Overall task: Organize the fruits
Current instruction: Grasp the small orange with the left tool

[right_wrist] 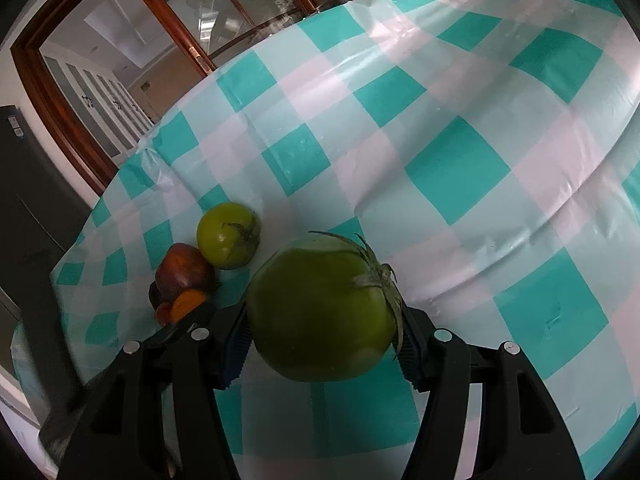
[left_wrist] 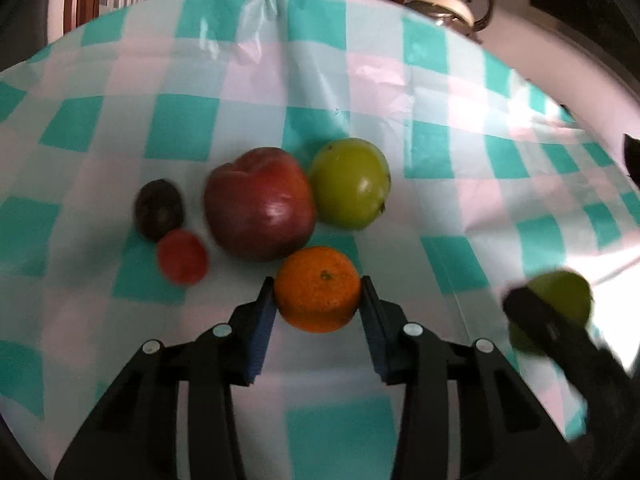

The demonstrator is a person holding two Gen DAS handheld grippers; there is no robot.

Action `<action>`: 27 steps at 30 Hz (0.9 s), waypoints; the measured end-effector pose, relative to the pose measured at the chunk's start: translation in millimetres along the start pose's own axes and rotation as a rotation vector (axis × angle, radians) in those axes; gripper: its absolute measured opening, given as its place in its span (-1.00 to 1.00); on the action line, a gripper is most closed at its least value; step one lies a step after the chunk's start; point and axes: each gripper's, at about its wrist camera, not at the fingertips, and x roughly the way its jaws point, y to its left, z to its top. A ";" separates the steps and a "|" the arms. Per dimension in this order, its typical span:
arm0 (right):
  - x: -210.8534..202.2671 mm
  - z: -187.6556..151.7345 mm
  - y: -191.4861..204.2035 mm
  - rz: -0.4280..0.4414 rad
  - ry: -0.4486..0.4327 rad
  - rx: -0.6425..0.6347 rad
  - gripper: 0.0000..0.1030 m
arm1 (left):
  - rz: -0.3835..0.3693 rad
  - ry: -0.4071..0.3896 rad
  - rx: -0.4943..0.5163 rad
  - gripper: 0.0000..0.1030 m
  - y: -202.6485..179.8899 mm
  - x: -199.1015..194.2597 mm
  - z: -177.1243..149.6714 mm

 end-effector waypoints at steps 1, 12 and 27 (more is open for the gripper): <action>0.6 0.0 0.0 0.007 0.005 -0.003 0.17 | -0.014 -0.006 -0.002 -0.19 1.8 -6.9 -4.0; -2.3 -3.4 10.3 0.040 0.007 -0.064 0.17 | -0.014 -0.050 -0.122 -0.19 86.4 -83.1 -64.8; 3.4 -5.7 17.8 0.097 0.048 -0.098 0.17 | -0.056 0.025 -0.129 -0.19 87.8 -68.8 -64.8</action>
